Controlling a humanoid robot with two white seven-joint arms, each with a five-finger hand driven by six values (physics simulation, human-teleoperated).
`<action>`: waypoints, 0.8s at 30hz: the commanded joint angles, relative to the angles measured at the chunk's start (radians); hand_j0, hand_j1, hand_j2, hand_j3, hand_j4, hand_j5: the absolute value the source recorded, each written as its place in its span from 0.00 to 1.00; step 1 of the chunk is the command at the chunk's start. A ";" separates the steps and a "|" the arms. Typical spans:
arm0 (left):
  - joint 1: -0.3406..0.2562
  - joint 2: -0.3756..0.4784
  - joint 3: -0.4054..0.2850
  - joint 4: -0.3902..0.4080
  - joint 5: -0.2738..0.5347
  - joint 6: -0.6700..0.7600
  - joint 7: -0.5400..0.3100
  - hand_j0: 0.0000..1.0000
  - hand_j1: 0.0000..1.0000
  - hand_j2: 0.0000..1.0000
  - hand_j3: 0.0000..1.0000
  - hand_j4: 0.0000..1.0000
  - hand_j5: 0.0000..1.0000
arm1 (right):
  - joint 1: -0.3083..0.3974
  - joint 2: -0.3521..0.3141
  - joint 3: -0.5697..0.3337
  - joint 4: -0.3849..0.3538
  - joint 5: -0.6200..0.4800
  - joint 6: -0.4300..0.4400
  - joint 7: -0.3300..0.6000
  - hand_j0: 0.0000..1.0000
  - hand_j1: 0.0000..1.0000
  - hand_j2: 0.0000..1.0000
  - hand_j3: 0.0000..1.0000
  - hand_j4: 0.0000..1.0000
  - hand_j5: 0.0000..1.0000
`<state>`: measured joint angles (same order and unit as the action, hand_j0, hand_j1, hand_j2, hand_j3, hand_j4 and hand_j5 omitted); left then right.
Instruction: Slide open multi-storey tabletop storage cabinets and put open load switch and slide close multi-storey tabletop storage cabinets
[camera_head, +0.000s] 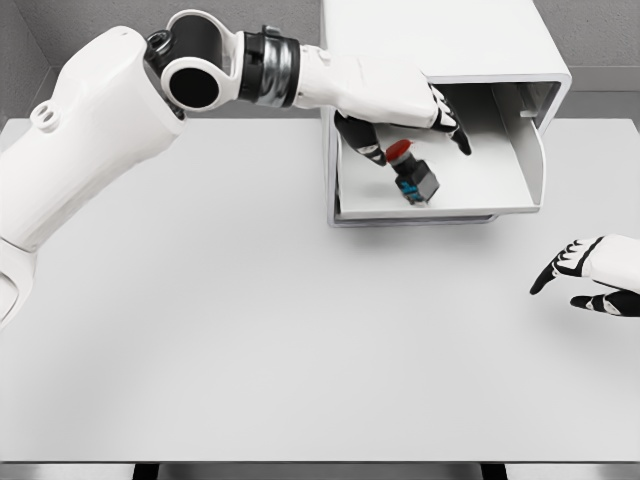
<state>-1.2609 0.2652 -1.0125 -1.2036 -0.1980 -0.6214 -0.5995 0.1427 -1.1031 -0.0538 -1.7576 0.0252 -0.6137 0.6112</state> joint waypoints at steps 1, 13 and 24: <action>0.000 0.005 -0.008 0.024 -0.176 0.011 -0.011 0.95 0.95 0.95 0.95 0.95 0.95 | 0.000 -0.001 0.000 0.000 -0.007 0.003 0.000 0.64 0.64 0.64 0.64 0.64 0.64; 0.052 0.310 0.015 -0.418 0.132 0.011 -0.011 1.00 1.00 1.00 1.00 1.00 1.00 | -0.008 -0.001 -0.001 0.000 -0.005 0.003 0.000 0.66 0.66 0.66 0.66 0.66 0.66; 0.133 0.657 0.012 -0.358 0.181 0.011 -0.011 1.00 1.00 1.00 1.00 1.00 1.00 | -0.164 0.005 0.140 0.000 -0.007 0.003 0.000 0.65 0.65 0.65 0.65 0.65 0.65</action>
<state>-1.1198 0.8690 -1.0021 -1.5665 -0.0272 -0.6141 -0.6113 -0.0291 -1.0990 0.0509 -1.7577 0.0242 -0.6132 0.6111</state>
